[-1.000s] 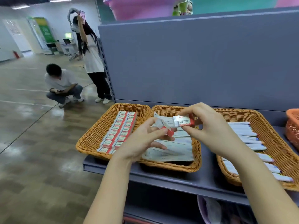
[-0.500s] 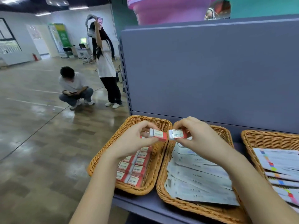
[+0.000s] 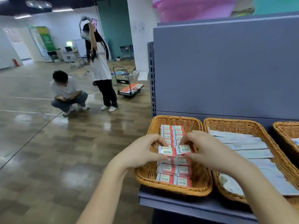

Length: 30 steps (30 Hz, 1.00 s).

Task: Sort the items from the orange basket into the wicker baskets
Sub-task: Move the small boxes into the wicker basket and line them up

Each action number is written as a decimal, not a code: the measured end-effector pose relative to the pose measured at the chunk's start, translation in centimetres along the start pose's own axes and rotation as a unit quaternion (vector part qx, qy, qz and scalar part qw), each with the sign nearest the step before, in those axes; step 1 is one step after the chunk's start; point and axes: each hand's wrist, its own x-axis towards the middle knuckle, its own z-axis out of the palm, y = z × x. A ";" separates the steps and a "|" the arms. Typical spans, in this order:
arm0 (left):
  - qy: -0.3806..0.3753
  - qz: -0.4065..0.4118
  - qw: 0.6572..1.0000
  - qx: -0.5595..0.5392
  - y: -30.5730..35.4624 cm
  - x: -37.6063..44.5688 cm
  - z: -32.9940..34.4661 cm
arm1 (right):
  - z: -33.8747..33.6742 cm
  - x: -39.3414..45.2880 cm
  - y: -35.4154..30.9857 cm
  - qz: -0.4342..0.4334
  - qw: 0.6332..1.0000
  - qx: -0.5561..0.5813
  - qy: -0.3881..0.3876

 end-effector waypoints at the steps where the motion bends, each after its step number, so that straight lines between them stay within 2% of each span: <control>1: 0.002 0.008 1.000 0.024 -0.3 -0.4 -0.1 | 0.3 -0.3 -0.4 0.005 1.000 -0.002 -0.006; 6: -0.018 0.047 0.989 0.137 -1.5 -1.8 0.5 | 1.8 -1.8 -2.3 0.033 0.997 -0.038 -0.055; 14: -0.070 0.064 0.976 0.198 -1.3 -1.5 2.1 | 2.7 -2.7 -2.7 0.083 0.985 -0.066 -0.138; 18: -0.118 0.059 0.957 0.259 -1.1 0.1 2.3 | 3.0 -2.0 -2.7 0.090 0.978 -0.080 -0.171; 26: -0.195 0.047 0.949 0.244 -1.6 1.1 1.8 | 3.8 -1.1 -2.1 0.088 0.974 -0.065 -0.197; 30: -0.197 0.048 0.950 0.237 -1.6 1.3 1.7 | 4.3 -0.8 -1.9 0.087 0.977 -0.063 -0.186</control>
